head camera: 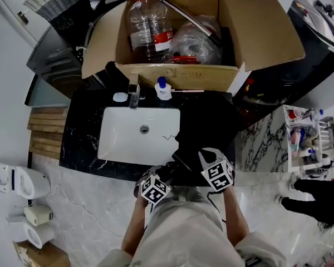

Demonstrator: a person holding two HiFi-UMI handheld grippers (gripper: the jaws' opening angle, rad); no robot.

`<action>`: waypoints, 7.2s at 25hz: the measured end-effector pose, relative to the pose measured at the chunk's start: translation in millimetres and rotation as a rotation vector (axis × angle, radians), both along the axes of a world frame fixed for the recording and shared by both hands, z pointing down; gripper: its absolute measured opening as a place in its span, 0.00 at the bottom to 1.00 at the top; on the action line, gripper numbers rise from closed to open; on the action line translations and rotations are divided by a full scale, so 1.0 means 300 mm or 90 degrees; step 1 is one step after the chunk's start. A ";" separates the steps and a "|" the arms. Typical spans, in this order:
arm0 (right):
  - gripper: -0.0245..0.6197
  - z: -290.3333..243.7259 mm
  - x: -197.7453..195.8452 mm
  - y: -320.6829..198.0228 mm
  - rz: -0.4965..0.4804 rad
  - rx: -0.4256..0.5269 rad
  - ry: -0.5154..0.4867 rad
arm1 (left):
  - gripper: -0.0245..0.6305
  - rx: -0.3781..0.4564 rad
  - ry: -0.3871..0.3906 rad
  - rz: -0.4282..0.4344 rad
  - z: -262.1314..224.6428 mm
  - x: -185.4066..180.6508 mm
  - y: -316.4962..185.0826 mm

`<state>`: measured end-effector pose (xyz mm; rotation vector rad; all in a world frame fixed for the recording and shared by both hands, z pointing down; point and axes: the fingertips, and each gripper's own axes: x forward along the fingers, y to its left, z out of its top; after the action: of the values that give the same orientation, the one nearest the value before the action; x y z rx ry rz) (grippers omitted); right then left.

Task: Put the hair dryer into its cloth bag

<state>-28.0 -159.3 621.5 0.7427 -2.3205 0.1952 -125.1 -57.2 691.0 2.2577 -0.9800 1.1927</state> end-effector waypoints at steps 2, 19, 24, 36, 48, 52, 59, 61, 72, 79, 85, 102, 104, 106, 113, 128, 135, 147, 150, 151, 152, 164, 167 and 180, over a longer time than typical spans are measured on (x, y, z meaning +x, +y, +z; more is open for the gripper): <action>0.06 -0.013 -0.002 0.010 -0.003 0.002 -0.001 | 0.33 0.000 0.001 0.006 0.001 0.008 -0.008; 0.06 -0.054 -0.026 0.096 -0.010 0.002 -0.014 | 0.33 0.010 -0.003 0.032 -0.006 0.087 -0.109; 0.06 -0.053 -0.027 0.110 -0.009 -0.001 -0.015 | 0.33 0.013 -0.010 0.031 0.002 0.117 -0.152; 0.06 -0.050 -0.031 0.123 -0.010 -0.005 -0.022 | 0.33 0.025 -0.007 0.027 0.020 0.187 -0.232; 0.06 -0.014 -0.024 0.141 -0.018 -0.029 -0.029 | 0.35 0.054 -0.011 0.024 0.057 0.215 -0.269; 0.06 -0.004 -0.021 0.144 -0.015 -0.034 -0.028 | 0.38 0.057 0.005 0.017 0.052 0.218 -0.271; 0.06 0.000 -0.022 0.147 -0.016 -0.036 -0.029 | 0.45 0.052 0.034 -0.004 0.036 0.202 -0.271; 0.06 0.002 -0.021 0.147 -0.015 -0.038 -0.027 | 0.45 0.054 0.036 -0.003 0.027 0.199 -0.270; 0.06 0.004 -0.021 0.147 -0.021 -0.037 -0.023 | 0.51 0.057 0.037 0.010 -0.048 0.148 -0.225; 0.06 0.003 -0.019 0.150 -0.028 -0.038 -0.021 | 0.54 0.061 0.057 -0.002 -0.058 0.086 -0.170; 0.06 0.001 -0.024 0.145 -0.031 -0.032 -0.022 | 0.55 0.062 0.068 0.009 -0.078 0.078 -0.130; 0.06 0.013 -0.016 0.155 -0.032 -0.039 -0.015 | 0.55 0.015 -0.004 0.007 0.072 0.011 -0.021; 0.06 0.015 -0.017 0.156 -0.032 -0.040 -0.013 | 0.55 0.014 -0.005 0.004 0.086 0.008 -0.024; 0.06 0.014 -0.019 0.155 -0.033 -0.039 -0.014 | 0.55 0.021 0.005 -0.006 0.084 0.007 -0.028; 0.06 0.010 -0.020 0.157 -0.033 -0.039 -0.014 | 0.33 0.059 -0.014 -0.007 0.066 -0.013 -0.046; 0.06 -0.003 -0.024 0.154 -0.031 -0.036 -0.018 | 0.31 0.094 0.000 0.001 -0.001 0.022 -0.089; 0.06 -0.023 -0.035 0.146 -0.027 -0.027 -0.032 | 0.31 0.103 0.003 0.008 -0.016 0.047 -0.106; 0.06 -0.040 -0.043 0.146 -0.029 -0.027 -0.042 | 0.31 0.122 0.012 0.011 -0.037 0.105 -0.178; 0.06 -0.043 -0.043 0.148 -0.031 -0.027 -0.047 | 0.31 0.126 0.016 0.008 -0.037 0.124 -0.193; 0.06 -0.042 -0.041 0.149 -0.030 -0.029 -0.046 | 0.31 0.127 0.017 0.006 -0.037 0.130 -0.199; 0.06 -0.041 -0.040 0.150 -0.030 -0.030 -0.046 | 0.31 0.128 0.017 0.005 -0.037 0.135 -0.204; 0.06 -0.046 -0.055 0.161 -0.046 -0.040 -0.053 | 0.30 0.132 0.038 -0.024 -0.030 0.183 -0.267; 0.06 -0.044 -0.056 0.165 -0.050 -0.043 -0.055 | 0.30 0.133 0.045 -0.034 -0.028 0.194 -0.286; 0.06 -0.040 -0.056 0.177 -0.061 -0.054 -0.068 | 0.31 0.138 0.066 -0.050 0.015 0.241 -0.346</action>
<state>-44.8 -106.1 609.5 0.5914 -2.4258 0.2939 -52.9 -160.9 695.4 2.3937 -1.1944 0.9659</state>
